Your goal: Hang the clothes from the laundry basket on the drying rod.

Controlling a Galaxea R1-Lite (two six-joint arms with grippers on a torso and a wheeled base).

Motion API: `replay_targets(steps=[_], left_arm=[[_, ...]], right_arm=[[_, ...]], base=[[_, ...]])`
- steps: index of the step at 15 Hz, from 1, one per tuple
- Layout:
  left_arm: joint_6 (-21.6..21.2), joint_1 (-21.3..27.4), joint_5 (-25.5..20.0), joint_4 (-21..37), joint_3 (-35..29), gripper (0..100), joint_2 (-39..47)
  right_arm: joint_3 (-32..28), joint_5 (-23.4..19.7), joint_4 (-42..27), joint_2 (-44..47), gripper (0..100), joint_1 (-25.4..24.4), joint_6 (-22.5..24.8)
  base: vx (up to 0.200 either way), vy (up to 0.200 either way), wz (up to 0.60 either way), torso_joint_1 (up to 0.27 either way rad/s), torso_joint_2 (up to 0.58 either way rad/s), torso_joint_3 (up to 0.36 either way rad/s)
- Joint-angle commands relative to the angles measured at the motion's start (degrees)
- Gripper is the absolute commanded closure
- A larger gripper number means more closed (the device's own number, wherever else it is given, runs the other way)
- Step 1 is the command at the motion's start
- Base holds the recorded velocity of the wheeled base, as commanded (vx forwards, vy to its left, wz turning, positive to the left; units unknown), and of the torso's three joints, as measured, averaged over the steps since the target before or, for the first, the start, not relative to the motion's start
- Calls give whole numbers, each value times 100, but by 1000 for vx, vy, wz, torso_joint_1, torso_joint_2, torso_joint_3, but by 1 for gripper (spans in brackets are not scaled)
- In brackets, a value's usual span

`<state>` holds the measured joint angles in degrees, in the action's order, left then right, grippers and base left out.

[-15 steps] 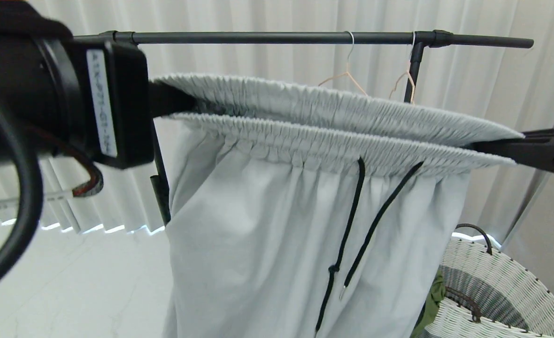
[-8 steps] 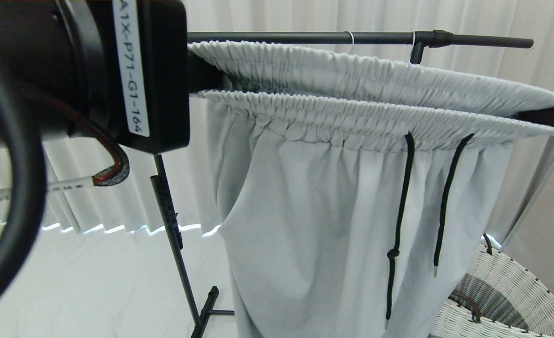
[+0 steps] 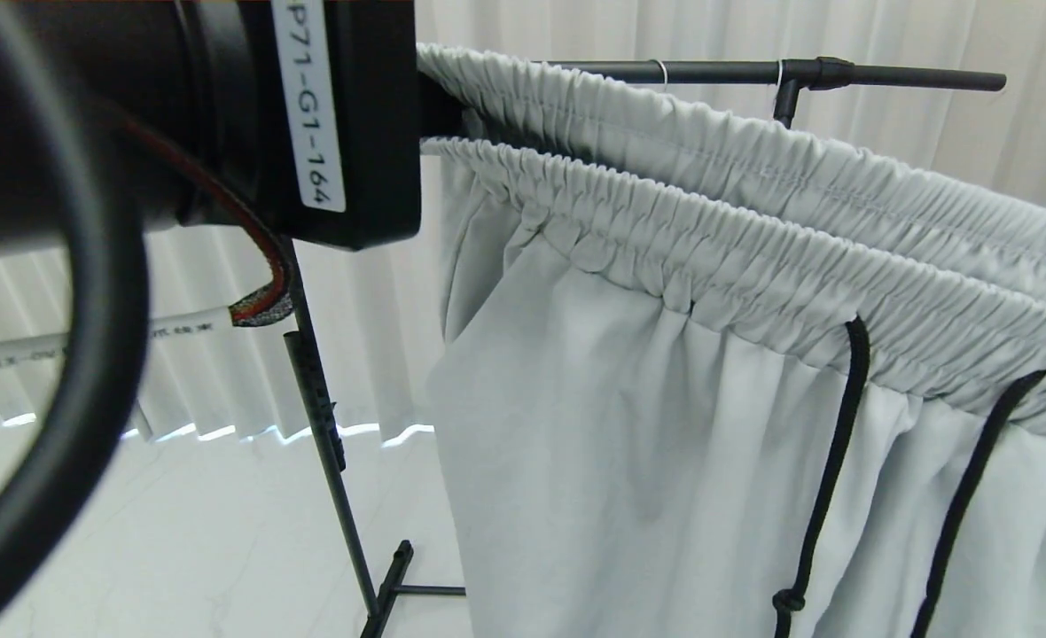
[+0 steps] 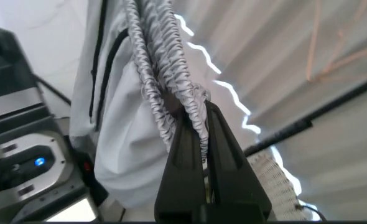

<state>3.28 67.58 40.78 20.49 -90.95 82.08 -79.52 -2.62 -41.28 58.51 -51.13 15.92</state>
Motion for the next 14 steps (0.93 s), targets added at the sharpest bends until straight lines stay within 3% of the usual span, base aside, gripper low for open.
replay_targets(steps=[1, 3, 5, 7, 10, 14], left_arm=[[6, -8, 0, -1, -28, 100, -8], [-12, -8, -8, -1, -107, 100, -52], [-12, -79, -8, 7, -335, 100, -60], [15, -149, -17, 51, -177, 100, -131], [24, -149, -8, 315, 43, 100, -148], [287, -88, -35, 1247, 113, 100, -465]], right_arm=[[-2, -28, 6, 20, 100, -196, -1], [-29, 69, 23, 90, 100, -187, -1], [-72, 622, 32, 125, 100, -152, -10], [-72, 1097, 252, 257, 100, -29, -36], [-20, 1167, 1271, 626, 100, 244, -63], [-64, 1150, 3003, 1259, 100, 384, -54]], base=[[0, 0, 0, 0, 0, 0], [0, 0, 0, 0, 0, 0], [0, 0, 0, 0, 0, 0], [0, 0, 0, 0, 0, 0], [0, 0, 0, 0, 0, 0], [0, 0, 0, 0, 0, 0]])
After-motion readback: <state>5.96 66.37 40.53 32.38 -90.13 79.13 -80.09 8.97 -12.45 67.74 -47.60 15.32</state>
